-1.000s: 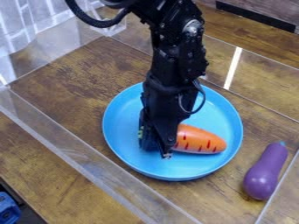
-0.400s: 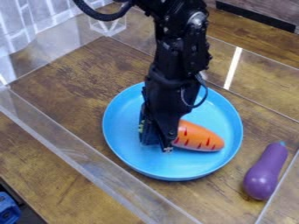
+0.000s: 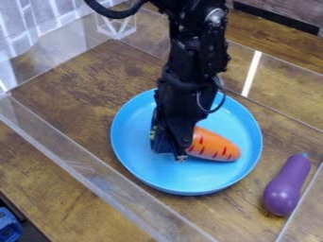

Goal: Remove the carrot from the blue tray and put it on the table

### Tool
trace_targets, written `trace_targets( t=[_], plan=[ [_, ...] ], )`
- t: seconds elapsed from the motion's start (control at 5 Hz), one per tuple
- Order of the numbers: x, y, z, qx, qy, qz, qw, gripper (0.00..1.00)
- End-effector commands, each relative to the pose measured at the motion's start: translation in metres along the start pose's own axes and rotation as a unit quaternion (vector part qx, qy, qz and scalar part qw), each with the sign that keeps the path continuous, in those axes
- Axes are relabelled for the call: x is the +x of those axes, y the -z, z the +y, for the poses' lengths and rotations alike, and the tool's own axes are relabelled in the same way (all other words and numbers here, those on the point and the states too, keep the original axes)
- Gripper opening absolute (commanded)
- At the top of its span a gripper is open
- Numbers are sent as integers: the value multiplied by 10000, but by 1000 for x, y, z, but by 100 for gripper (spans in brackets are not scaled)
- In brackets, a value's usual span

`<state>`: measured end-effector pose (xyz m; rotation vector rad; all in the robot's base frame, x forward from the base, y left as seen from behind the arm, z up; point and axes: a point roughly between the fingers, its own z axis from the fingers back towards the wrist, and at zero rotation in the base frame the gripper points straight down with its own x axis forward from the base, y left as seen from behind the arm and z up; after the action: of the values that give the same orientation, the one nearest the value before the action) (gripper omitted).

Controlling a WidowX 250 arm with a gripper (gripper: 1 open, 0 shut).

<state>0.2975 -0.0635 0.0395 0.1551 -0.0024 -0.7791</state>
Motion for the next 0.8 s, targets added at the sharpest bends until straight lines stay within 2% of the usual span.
trace_targets(
  t=[0.0,0.2,0.4,0.6],
  plan=[
    [11,-34,9,284,-21,-498,9984,0],
    [11,-41,11,323,-22,-552,9979,0],
    [10,-44,8,300,5,-596,9978,0],
    [11,-40,0,211,49,-649,9977,0]
  ],
)
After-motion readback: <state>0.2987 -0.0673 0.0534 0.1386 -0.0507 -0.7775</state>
